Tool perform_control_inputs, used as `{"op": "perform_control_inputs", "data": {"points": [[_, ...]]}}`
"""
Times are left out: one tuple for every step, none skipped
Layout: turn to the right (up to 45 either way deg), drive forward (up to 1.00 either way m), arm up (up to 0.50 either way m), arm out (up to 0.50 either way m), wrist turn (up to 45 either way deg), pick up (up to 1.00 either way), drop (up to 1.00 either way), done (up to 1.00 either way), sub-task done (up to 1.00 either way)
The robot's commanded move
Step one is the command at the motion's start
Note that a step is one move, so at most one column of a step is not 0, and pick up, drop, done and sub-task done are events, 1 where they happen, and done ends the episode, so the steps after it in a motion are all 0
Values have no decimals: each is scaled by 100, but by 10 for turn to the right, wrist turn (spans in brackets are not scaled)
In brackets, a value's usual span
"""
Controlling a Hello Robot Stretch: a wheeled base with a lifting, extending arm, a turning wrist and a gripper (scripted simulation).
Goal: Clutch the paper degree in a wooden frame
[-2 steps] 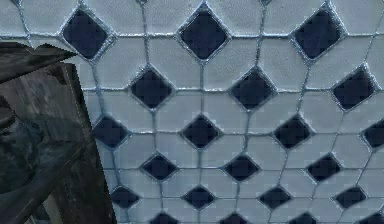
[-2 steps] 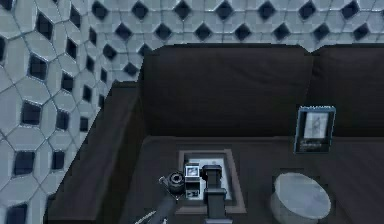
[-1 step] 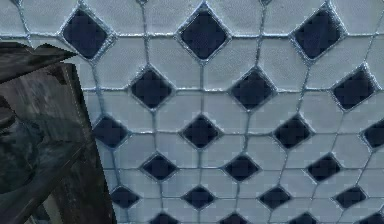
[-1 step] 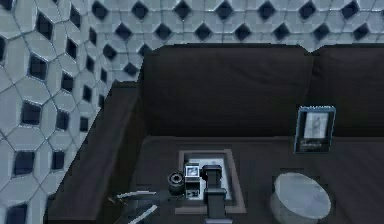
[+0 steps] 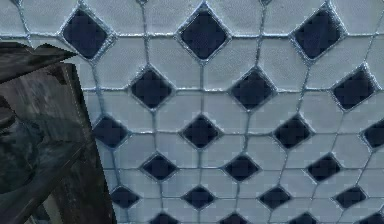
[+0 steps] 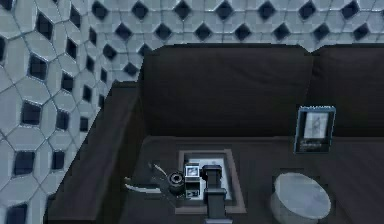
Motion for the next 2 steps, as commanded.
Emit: {"op": "perform_control_inputs", "data": {"points": [[0,0,0,0,330,0,0,0,0],[0,0,-30,0,0,0,0,0,0]]}}
